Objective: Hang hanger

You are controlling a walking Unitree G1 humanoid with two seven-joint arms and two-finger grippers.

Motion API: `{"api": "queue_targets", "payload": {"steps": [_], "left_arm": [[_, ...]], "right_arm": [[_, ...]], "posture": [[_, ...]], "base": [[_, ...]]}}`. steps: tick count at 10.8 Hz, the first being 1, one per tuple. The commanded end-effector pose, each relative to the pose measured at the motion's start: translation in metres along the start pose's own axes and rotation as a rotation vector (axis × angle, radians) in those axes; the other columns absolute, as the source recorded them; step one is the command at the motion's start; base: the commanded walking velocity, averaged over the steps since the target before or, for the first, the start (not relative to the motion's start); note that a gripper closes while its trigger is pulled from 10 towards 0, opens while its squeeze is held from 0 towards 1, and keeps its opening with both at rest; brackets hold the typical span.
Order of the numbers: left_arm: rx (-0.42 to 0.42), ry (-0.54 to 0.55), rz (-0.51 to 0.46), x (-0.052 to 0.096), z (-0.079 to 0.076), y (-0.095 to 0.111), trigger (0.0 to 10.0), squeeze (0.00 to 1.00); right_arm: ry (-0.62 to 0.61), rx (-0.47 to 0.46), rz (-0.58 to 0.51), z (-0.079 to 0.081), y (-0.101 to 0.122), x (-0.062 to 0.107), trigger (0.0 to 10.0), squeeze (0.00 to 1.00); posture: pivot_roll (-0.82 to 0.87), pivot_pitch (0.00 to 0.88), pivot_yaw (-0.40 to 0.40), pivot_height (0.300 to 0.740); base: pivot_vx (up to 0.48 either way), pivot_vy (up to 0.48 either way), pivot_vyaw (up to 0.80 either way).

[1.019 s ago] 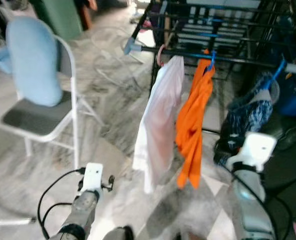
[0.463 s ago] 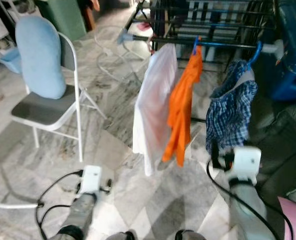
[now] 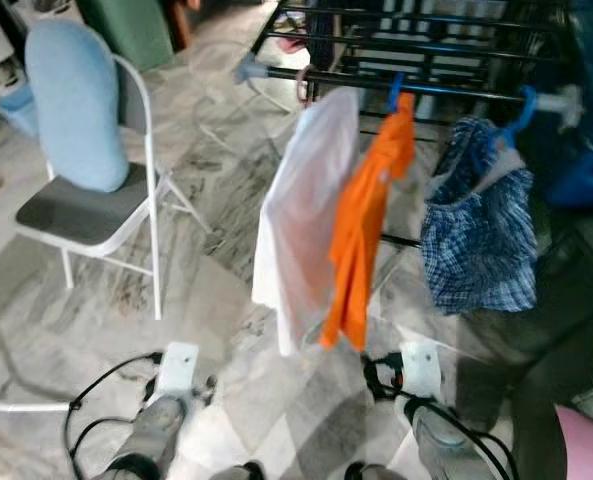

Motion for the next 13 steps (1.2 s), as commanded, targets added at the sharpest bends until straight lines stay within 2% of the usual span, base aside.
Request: {"api": "queue_targets", "payload": {"steps": [1, 2, 3, 4, 5, 7, 8, 10, 13], "left_arm": [[0.027, 0.016, 0.085, 0.004, 0.005, -0.022, 10.0, 0.0], [0.028, 0.011, 0.1, 0.004, 0.005, -0.025, 10.0, 0.0], [-0.013, -0.011, 0.109, 0.004, 0.004, -0.026, 10.0, 0.0], [-0.039, -0.011, 0.118, 0.004, 0.006, -0.027, 10.0, 0.0], [-0.044, -0.009, 0.122, 0.005, 0.007, -0.028, 10.0, 0.0], [-0.106, -0.022, 0.123, 0.005, 0.009, -0.028, 10.0, 0.0], [-0.105, -0.02, 0.124, 0.005, 0.009, -0.028, 10.0, 0.0], [-0.124, -0.026, 0.12, 0.004, 0.007, -0.025, 10.0, 0.0], [-0.151, -0.034, 0.126, 0.004, 0.007, -0.028, 10.0, 0.0]], "right_arm": [[-0.015, -0.078, 0.103, -0.005, -0.025, 0.003, 10.0, 0.0], [-0.032, -0.073, 0.133, -0.01, -0.032, 0.003, 10.0, 0.0], [-0.059, -0.016, 0.189, -0.015, -0.045, 0.007, 10.0, 0.0], [-0.102, -0.023, 0.241, -0.023, -0.058, 0.012, 10.0, 0.0], [-0.127, -0.069, 0.26, -0.025, -0.064, 0.015, 10.0, 0.0], [-0.16, -0.061, 0.272, -0.032, -0.076, 0.024, 10.0, 0.0], [-0.174, -0.097, 0.294, -0.033, -0.083, 0.027, 10.0, 0.0], [-0.174, -0.078, 0.301, -0.031, -0.088, 0.03, 10.0, 0.0], [-0.186, -0.101, 0.304, -0.031, -0.091, 0.032, 10.0, 0.0]], "posture": [[-0.06, 0.084, 0.047, 0.74], [-0.04, 0.079, 0.041, 0.74], [-0.04, 0.076, 0.041, 0.74], [-0.04, 0.072, 0.05, 0.74], [-0.04, 0.07, 0.056, 0.74], [-0.06, 0.072, 0.066, 0.74], [-0.06, 0.073, 0.069, 0.74], [-0.07, 0.078, 0.084, 0.74], [-0.07, 0.081, 0.089, 0.74]], "base": [[0.0, 0.0, 0.0], [0.0, 0.0, 0.0], [0.0, 0.0, 0.0], [0.0, 0.0, 0.0], [0.0, 0.0, 0.0], [0.0, 0.339, 0.0], [0.0, 0.379, 0.0], [0.0, 0.403, 0.0], [0.0, 0.48, 0.0]]}}
Point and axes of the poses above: a point about 5 cm out from each wrist's last joint towards the gripper, its own x axis pointing back from the gripper into the wrist, its own y axis along the axis of the wrist's last joint, z = x × y, the point moved 5 cm from there along -x, pointing out of the wrist towards the gripper, and after that the axes turned 2 degrees about x, right-handed, at the moved point
